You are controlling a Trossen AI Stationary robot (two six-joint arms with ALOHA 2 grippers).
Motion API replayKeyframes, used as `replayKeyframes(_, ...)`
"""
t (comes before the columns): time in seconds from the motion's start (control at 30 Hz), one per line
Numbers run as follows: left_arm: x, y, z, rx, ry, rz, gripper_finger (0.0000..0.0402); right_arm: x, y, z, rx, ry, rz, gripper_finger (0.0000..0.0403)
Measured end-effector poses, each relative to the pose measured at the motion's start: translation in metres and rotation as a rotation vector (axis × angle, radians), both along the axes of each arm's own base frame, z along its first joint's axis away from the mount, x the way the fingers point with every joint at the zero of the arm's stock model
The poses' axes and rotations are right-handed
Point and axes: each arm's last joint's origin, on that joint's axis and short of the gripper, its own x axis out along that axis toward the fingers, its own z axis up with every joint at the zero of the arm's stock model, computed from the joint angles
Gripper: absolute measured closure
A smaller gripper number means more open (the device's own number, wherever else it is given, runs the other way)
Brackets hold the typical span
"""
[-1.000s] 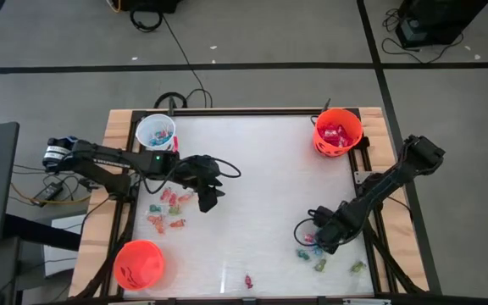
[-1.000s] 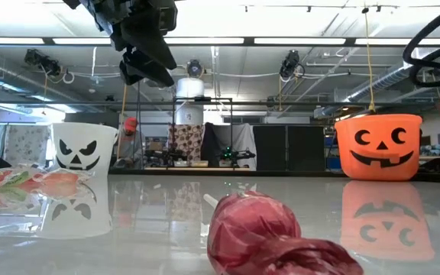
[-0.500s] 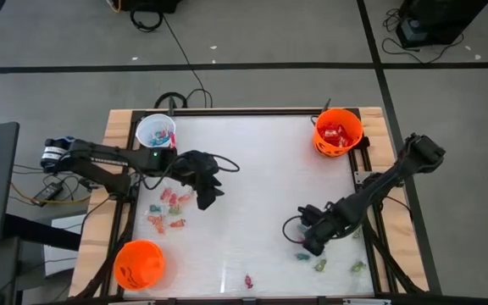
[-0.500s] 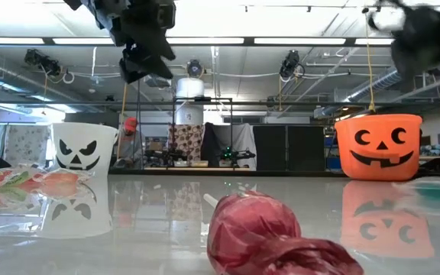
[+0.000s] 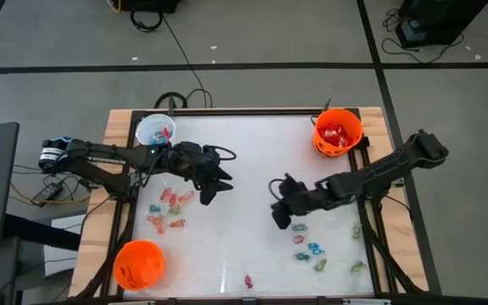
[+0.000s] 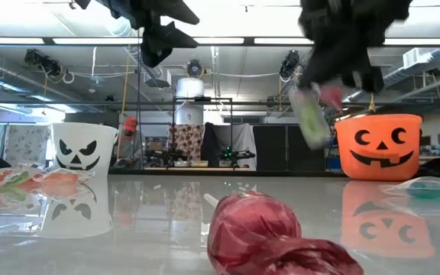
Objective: Sort candy by brand, put in halloween buckets
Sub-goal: Put the red lollipop into the white bucket
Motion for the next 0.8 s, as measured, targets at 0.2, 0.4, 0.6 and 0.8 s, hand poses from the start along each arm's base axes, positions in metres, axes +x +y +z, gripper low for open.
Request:
replayKeyframes(0.2, -0.004, 0.0, -0.007, -0.026, 0.083, 0.016, 0.0215, 0.015, -0.002, -0.04, 0.089, 0.192, 0.147, 0.0398)
replayKeyframes(0.4, -0.006, -0.001, -0.011, -0.042, 0.136, 0.027, 0.0215, 0.023, 0.001, -0.07, 0.14, 0.296, 0.2, 0.0398)
replayKeyframes(0.6, -0.007, -0.001, -0.011, -0.042, 0.138, 0.027, 0.0215, 0.026, 0.005, -0.089, 0.219, 0.376, 0.203, 0.0393)
replayKeyframes(0.8, -0.007, -0.001, -0.011, -0.028, 0.138, 0.019, 0.0215, 0.026, 0.008, -0.087, 0.246, 0.366, 0.129, 0.0346)
